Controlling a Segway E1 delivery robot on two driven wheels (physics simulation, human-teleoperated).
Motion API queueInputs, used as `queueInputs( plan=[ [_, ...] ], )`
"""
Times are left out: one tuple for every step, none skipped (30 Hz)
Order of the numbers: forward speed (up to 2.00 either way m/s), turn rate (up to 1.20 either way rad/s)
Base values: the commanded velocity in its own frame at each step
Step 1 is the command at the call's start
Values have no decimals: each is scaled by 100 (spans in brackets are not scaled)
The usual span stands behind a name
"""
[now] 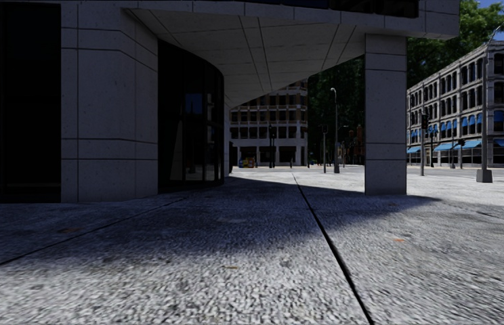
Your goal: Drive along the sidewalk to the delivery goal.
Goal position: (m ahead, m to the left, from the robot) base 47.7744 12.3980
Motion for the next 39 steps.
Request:
queueInputs(
  plan=[
    [200, -31],
    [200, -31],
    [200, -31],
    [200, -31],
    [200, -31],
    [200, -31],
    [200, -31],
    [200, -31],
    [200, -31],
    [200, -31],
    [200, -31],
    [200, -31],
    [200, -31],
    [200, -31],
    [200, -31],
    [200, -31],
    [200, -31],
    [200, -27],
    [200, -24],
    [200, -24],
    [200, -23],
    [200, -23],
    [200, -23],
    [200, -23],
    [200, -23],
    [200, -18],
    [200, -18],
    [200, 0],
    [200, 0],
    [200, 0],
    [200, 0],
    [200, 0],
    [200, 0],
    [200, 0],
    [200, 0],
    [200, 0],
    [200, 0],
    [200, 0],
    [200, 0]
  ],
)
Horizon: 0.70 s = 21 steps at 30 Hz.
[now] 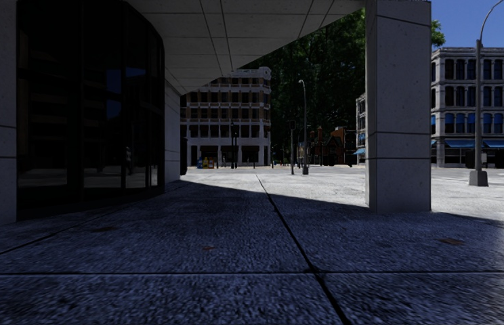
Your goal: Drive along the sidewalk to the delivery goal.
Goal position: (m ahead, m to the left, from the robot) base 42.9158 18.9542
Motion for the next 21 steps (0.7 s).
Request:
queueInputs(
  plan=[
    [200, 0],
    [200, 0],
    [200, 0],
    [200, 0],
    [200, -7],
    [200, -21],
    [200, -25],
    [200, -25],
    [200, -26],
    [200, -26],
    [200, -26],
    [200, -26],
    [200, -26],
    [200, -26],
    [200, -25],
    [200, -21],
    [200, -21],
    [200, -13],
    [200, -11],
    [200, -4],
    [200, -4]
  ],
)
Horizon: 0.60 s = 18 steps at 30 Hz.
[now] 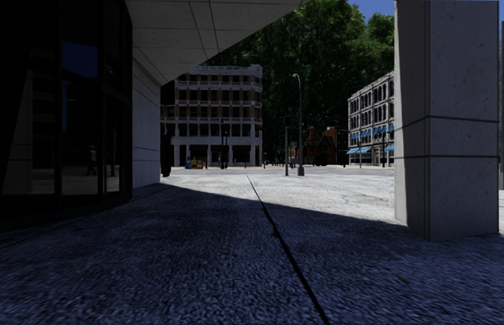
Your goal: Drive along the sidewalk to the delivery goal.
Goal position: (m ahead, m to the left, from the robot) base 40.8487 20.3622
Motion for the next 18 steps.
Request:
queueInputs(
  plan=[
    [200, 0],
    [200, 0],
    [200, 0],
    [200, 0],
    [200, 0],
    [200, 0],
    [200, 0],
    [200, 0],
    [200, 0],
    [200, 0],
    [200, 0],
    [200, 0],
    [200, 0],
    [200, 0],
    [200, 0],
    [200, 0],
    [200, 0],
    [200, 0]
  ],
)
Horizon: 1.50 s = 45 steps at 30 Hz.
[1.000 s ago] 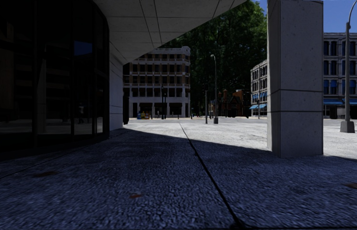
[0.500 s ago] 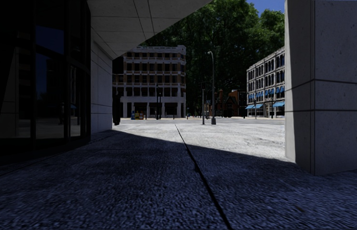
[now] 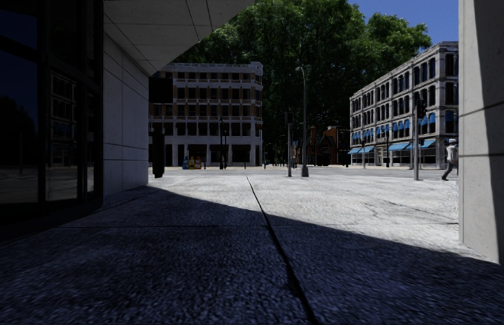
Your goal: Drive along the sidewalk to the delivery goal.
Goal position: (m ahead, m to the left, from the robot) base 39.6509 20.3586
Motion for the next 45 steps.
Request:
queueInputs(
  plan=[
    [200, 0],
    [200, 0],
    [200, 0],
    [200, 0],
    [200, 0],
    [200, 0],
    [200, 0],
    [200, 0],
    [200, 0],
    [200, 0],
    [200, 0],
    [200, 0],
    [200, 0],
    [200, 0],
    [200, 0],
    [200, 0],
    [200, 0],
    [200, 0],
    [200, 0],
    [200, 0],
    [200, 0],
    [200, 0],
    [200, 0],
    [200, 0],
    [200, 0],
    [200, 0],
    [200, 0],
    [200, 0],
    [200, 0],
    [200, 0],
    [200, 0],
    [200, 0],
    [200, 0],
    [200, 0],
    [200, 0],
    [200, 0],
    [200, 0],
    [200, 0],
    [200, 0],
    [200, 0],
    [200, 0],
    [200, 0],
    [200, 0],
    [200, 0],
    [200, 0]
  ],
)
